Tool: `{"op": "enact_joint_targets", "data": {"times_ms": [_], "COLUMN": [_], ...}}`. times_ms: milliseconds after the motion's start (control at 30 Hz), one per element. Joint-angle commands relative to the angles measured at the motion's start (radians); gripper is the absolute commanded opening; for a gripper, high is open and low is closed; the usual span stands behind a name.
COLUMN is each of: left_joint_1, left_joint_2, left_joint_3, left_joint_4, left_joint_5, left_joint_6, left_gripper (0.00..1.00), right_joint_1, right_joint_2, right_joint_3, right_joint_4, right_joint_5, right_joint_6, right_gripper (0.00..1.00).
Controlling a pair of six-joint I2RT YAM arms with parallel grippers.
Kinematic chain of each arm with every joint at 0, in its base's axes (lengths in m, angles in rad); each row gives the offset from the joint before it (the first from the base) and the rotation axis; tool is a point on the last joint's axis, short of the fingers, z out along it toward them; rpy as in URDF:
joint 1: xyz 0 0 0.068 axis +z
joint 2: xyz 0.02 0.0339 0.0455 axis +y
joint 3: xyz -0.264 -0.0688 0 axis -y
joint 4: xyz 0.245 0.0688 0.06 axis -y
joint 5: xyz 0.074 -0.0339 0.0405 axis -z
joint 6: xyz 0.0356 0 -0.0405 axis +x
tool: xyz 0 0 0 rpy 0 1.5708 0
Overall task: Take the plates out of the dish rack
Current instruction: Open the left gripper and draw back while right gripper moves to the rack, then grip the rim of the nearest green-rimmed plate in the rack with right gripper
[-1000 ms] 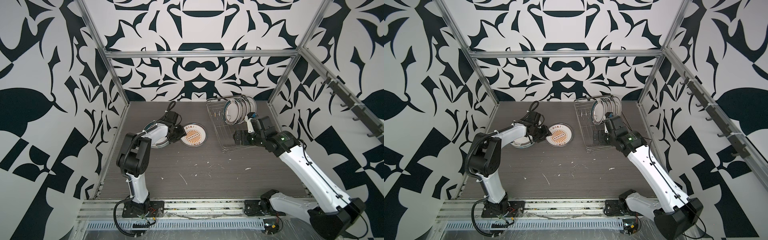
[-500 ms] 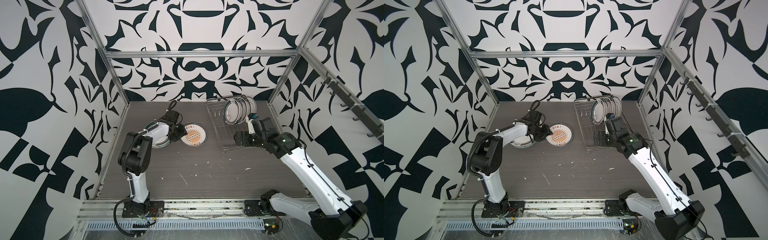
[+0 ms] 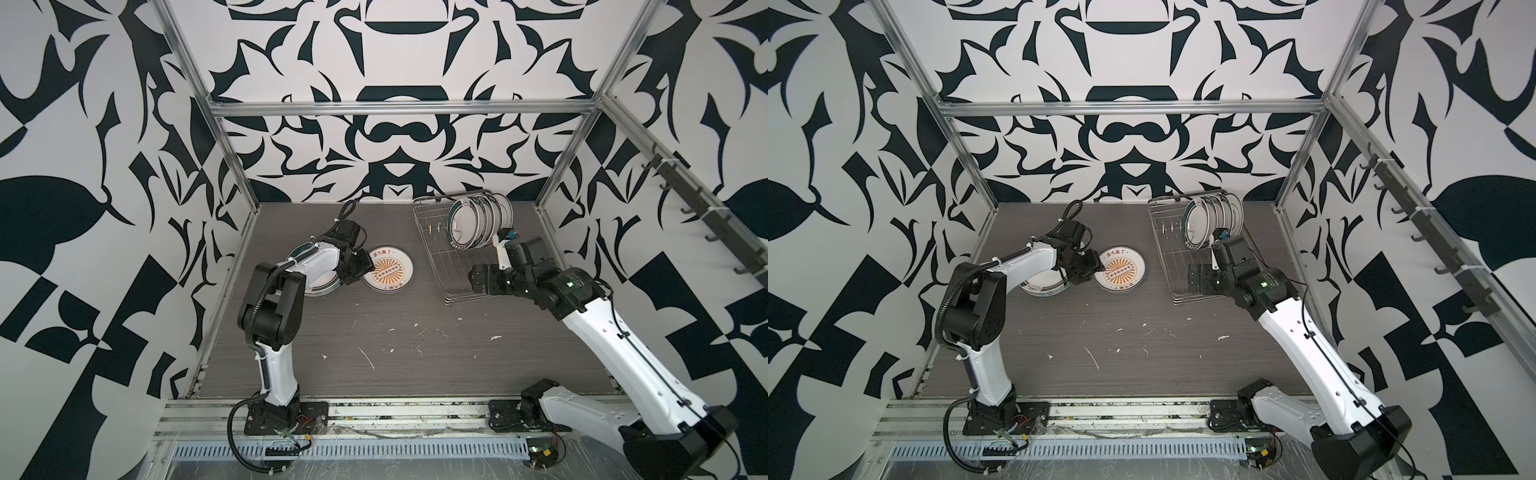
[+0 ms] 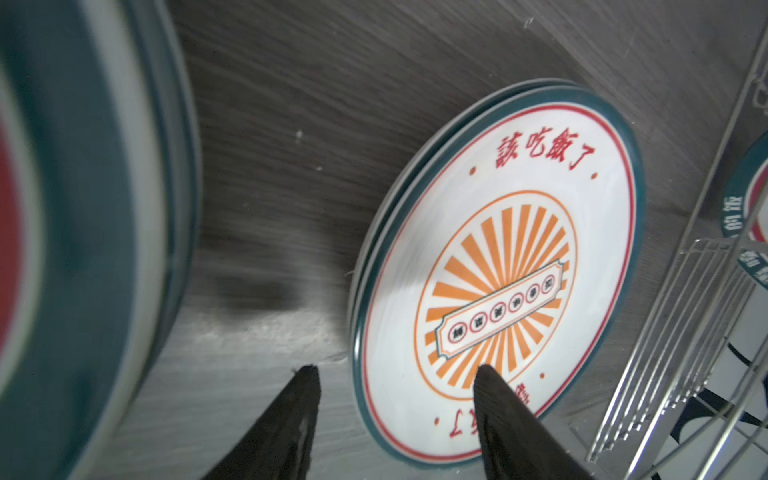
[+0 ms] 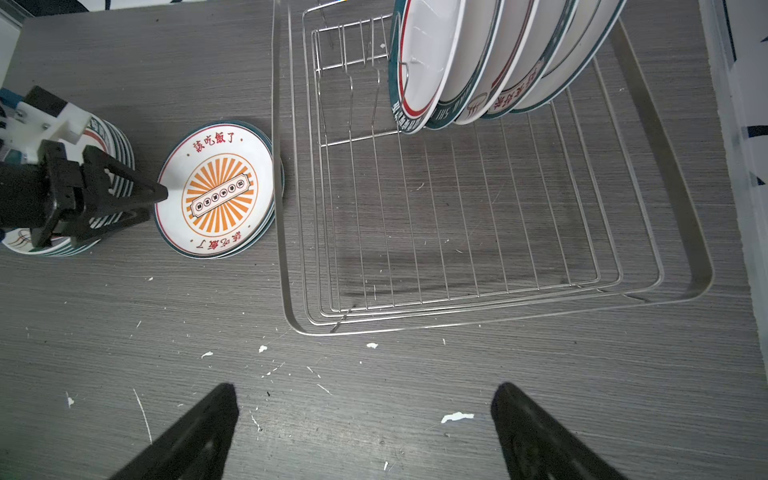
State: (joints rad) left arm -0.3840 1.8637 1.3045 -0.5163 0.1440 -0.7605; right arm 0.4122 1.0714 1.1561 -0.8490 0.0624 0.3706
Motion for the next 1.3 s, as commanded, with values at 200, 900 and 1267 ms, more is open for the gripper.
{"op": "enact_joint_targets", "data": {"times_ms": [200,900,1267], "left_joint_1": [0.012,0.059,0.059], "left_joint_2": [-0.451,-0.913,-0.988], "left_joint_3": [-0.037,-0.185,-0.254], "left_joint_4": [-0.293,-0.419,-0.397], "left_joint_5": [-0.280,-0.435,-0.486], "left_joint_6": [0.087,0.099,0.020], "left_gripper": [0.72,0.99,0.99], "right_joint_1": [-0.028,-0.096,-0.170], "right_joint_2": [0.058,0.480,0.677], "right_joint_3": [0.059,0.341,0.472], "right_joint_4": [0.046,0.302,0.298], "right_joint_5": [0.040,0.227,0.161], "right_joint_6": [-0.002,-0.059,-0.073], "right_gripper": [0.99,1.00,0.87]}}
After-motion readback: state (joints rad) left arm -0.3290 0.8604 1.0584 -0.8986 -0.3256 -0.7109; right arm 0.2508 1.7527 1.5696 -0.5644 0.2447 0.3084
